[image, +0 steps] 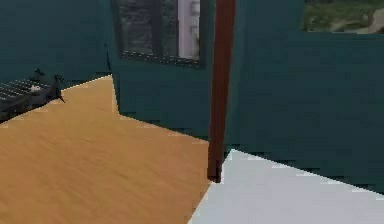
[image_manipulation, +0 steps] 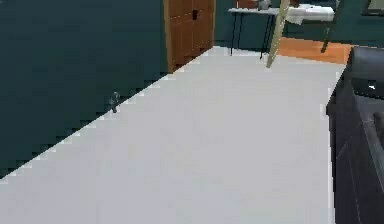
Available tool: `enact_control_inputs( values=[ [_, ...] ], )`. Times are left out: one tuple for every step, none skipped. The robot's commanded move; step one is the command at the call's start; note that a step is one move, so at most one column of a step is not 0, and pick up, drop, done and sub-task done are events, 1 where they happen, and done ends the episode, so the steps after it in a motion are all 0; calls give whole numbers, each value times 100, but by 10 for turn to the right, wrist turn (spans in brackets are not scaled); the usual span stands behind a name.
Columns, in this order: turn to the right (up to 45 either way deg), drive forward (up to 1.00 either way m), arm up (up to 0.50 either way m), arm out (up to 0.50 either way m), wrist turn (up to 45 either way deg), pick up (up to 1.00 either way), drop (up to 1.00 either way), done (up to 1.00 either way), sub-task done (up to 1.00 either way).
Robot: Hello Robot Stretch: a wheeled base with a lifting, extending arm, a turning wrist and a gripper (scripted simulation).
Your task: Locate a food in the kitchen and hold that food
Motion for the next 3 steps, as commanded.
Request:
enact_control_inputs(
  values=[
    [-450,0,0,0,0,0,0,0,0],
    [0,20,0,0,0,0,0,0,0],
    [-90,0,0,0,0,0,0,0,0]
  ],
)
